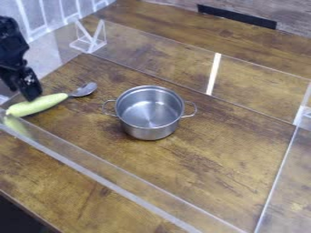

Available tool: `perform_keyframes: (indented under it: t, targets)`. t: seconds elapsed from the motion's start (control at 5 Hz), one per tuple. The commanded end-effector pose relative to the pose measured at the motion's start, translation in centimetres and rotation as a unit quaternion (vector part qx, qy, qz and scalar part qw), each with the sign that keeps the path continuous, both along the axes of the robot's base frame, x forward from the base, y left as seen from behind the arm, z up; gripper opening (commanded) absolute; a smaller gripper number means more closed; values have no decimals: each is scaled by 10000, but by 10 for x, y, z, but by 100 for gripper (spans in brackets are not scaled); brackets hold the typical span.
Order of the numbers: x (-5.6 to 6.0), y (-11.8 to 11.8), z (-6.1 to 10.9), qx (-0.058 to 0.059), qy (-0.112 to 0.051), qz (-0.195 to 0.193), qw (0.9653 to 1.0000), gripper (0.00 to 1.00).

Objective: Move the green spoon to the left

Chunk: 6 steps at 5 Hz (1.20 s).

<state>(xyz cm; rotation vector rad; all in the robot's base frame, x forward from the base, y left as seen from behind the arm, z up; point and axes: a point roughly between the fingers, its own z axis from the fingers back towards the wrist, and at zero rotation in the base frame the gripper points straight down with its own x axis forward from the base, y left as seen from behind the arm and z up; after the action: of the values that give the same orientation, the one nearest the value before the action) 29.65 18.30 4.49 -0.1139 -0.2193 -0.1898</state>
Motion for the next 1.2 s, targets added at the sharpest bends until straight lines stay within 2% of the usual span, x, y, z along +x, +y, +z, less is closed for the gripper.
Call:
perform_keyframes:
  t: [0.0,0.2,0.4,0.6,0.8,1.0]
  targets:
    - [8,19,20,170,-213,-244,9993,100]
    - [15,16,22,136,-177,-562,9982,100]
    - [14,12,0,90,-130,-901,9958,100]
    - [12,10,-11,42,-96,-1255,9920,100]
    - [6,9,-18,15,-68,-1007,9949,100]
    - [-1,8,-19,50,-19,-767,9970,100]
